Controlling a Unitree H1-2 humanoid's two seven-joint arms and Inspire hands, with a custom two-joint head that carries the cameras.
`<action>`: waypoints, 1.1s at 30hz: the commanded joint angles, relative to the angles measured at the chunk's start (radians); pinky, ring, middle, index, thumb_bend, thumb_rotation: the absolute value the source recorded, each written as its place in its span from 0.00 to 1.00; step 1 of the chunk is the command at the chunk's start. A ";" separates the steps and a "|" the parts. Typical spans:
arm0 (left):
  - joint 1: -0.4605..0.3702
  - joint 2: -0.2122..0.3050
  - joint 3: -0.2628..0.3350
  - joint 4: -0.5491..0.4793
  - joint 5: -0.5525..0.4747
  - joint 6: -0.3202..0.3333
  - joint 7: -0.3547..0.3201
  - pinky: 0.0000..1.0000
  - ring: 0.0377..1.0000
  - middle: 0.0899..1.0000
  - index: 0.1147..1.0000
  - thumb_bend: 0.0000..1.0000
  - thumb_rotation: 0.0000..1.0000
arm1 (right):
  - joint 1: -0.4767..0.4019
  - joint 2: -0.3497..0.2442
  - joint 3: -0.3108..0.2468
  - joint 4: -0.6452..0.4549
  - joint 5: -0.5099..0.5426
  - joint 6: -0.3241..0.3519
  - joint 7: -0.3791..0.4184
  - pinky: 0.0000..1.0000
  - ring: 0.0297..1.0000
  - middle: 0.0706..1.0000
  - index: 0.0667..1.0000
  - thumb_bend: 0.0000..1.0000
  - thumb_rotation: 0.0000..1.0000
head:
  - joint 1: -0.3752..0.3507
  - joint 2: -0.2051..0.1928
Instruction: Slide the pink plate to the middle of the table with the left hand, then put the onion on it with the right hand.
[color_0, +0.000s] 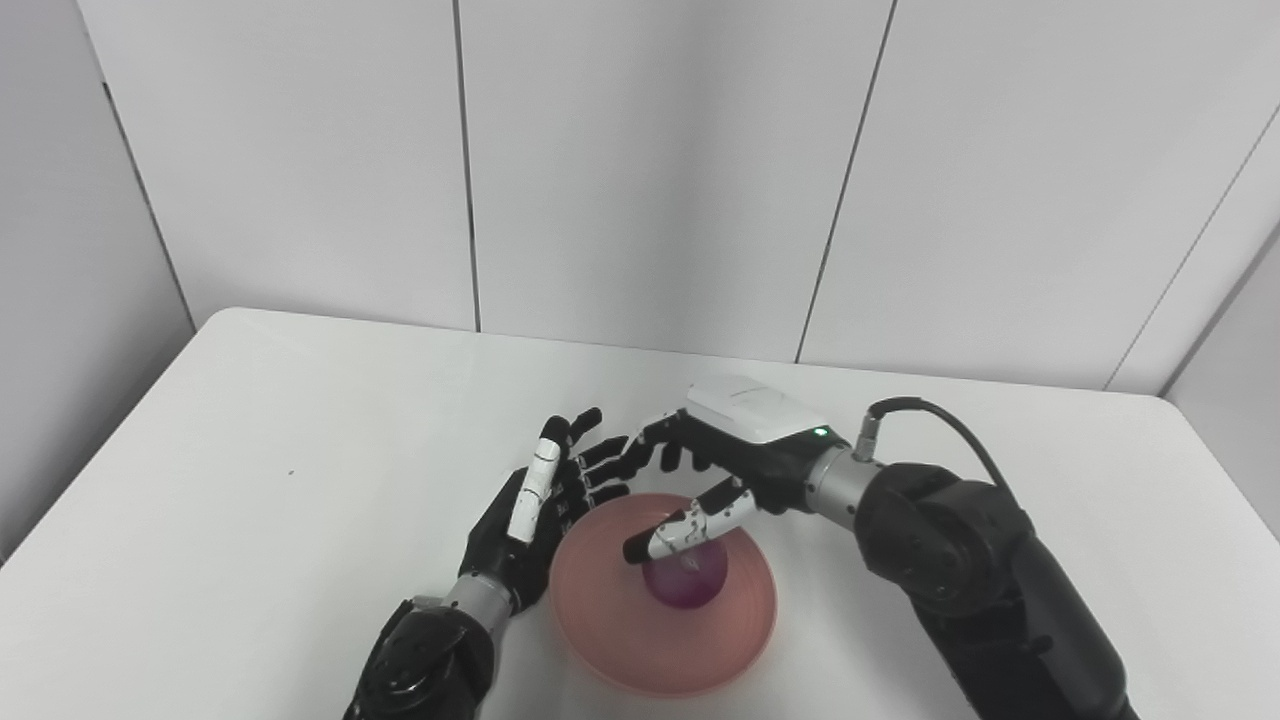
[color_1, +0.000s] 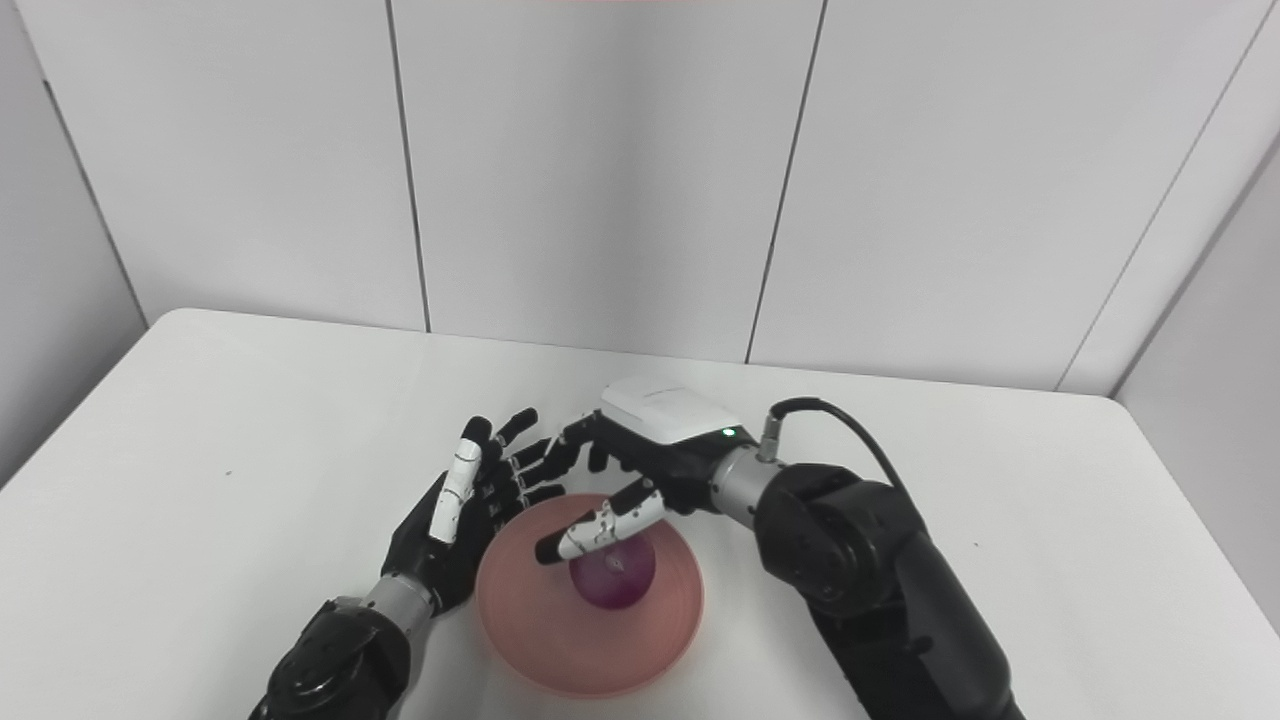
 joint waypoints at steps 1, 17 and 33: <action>0.022 -0.001 0.004 0.032 0.000 0.047 0.009 0.79 0.82 0.83 0.91 0.78 0.92 | -0.023 -0.002 -0.048 -0.050 0.007 -0.006 -0.070 0.50 0.61 0.67 0.67 0.96 0.82 | -0.007 0.002; 0.032 0.015 0.020 0.008 -0.007 0.048 0.016 0.82 0.81 0.80 0.89 0.81 0.88 | 0.301 0.267 -0.398 0.031 0.405 0.094 -0.412 0.89 0.94 0.94 0.92 0.87 1.00 | -0.065 0.010; 0.038 0.017 0.018 -0.004 -0.002 0.049 0.014 0.81 0.82 0.81 0.90 0.80 0.90 | 0.420 0.347 -0.446 0.196 0.724 0.037 -0.520 1.00 1.00 1.00 0.97 0.85 1.00 | -0.069 0.017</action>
